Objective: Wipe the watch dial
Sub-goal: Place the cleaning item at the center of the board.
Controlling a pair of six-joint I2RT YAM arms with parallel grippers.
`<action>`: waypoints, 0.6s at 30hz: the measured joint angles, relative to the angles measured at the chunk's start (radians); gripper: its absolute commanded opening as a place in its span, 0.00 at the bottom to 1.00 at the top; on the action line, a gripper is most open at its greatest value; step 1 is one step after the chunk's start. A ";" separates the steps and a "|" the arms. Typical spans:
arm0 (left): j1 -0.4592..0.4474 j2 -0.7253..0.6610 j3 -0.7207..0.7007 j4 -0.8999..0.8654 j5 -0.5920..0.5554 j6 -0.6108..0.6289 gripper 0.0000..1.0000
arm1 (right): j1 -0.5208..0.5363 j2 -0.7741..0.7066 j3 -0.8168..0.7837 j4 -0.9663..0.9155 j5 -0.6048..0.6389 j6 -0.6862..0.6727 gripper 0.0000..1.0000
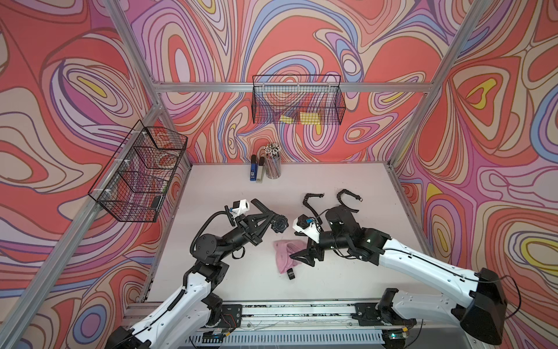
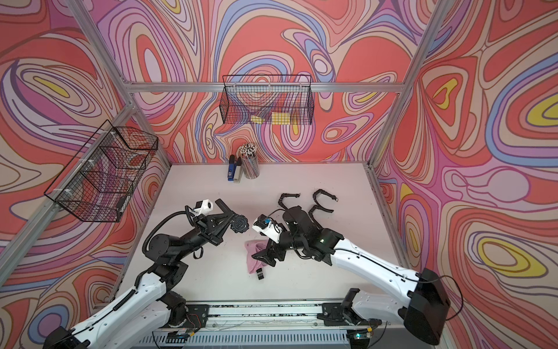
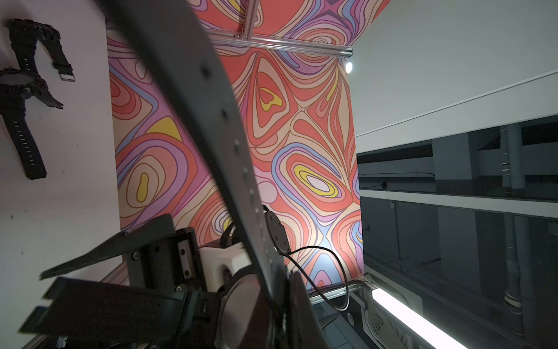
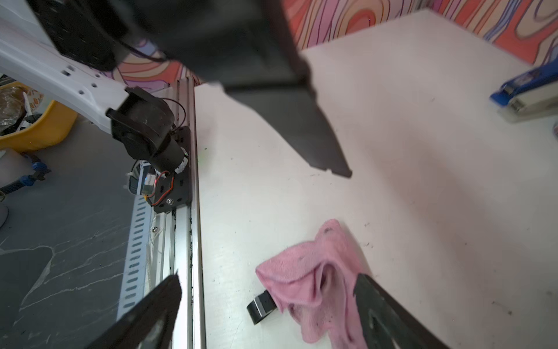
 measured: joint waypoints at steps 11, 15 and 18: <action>0.001 0.006 -0.005 0.003 0.000 -0.001 0.00 | 0.000 -0.071 0.040 -0.106 0.039 0.003 0.93; 0.001 0.009 -0.006 0.006 0.011 -0.001 0.00 | 0.000 -0.238 0.010 -0.036 0.029 -0.048 0.92; 0.001 0.019 -0.006 0.009 0.031 -0.002 0.00 | 0.000 -0.275 0.009 0.021 0.007 -0.095 0.87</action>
